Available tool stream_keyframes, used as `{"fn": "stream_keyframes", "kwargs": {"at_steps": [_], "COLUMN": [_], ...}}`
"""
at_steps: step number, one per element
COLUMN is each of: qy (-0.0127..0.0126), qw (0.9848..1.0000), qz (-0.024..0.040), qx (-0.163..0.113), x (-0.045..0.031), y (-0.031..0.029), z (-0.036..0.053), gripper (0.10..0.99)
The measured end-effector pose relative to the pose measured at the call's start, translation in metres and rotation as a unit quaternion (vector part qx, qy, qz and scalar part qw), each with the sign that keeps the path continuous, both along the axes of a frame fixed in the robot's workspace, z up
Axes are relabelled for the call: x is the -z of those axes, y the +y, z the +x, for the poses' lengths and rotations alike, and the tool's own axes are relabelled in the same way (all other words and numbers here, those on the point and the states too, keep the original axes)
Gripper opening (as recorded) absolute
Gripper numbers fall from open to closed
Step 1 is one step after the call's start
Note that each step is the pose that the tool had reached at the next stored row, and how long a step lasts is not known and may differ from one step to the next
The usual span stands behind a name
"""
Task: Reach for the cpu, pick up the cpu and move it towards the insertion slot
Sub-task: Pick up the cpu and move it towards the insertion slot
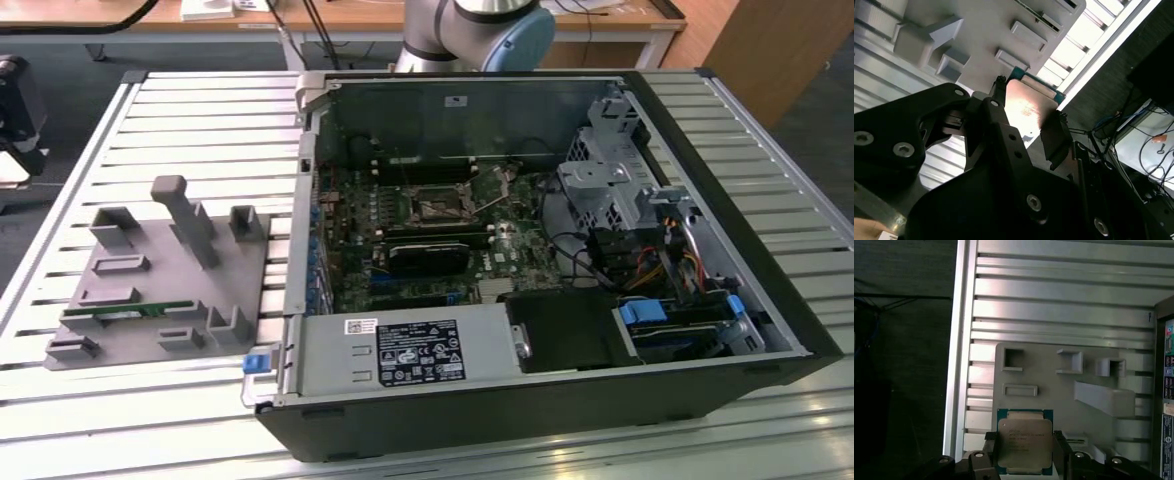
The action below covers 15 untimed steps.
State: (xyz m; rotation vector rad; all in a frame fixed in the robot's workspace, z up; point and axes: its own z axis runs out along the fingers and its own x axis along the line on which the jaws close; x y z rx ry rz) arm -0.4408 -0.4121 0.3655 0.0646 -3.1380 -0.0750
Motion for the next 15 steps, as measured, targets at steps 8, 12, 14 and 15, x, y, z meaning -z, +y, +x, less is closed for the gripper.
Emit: {"fn": "stream_keyframes", "kwargs": {"at_steps": [8,12,14,15], "qy": [0.0001,0.0,0.0,0.0], "qw": [1.0,1.0,1.0,1.0], "qz": [0.0,0.0,0.0,0.0], "qx": [0.0,0.0,0.0,0.0], "x": [-0.0221,-0.034,-0.04,-0.0436], "y": [0.0002,0.0003,0.0003,0.0003], "z": [0.0,0.0,0.0,0.0], "gripper": [0.529,0.529,0.529,0.529]}}
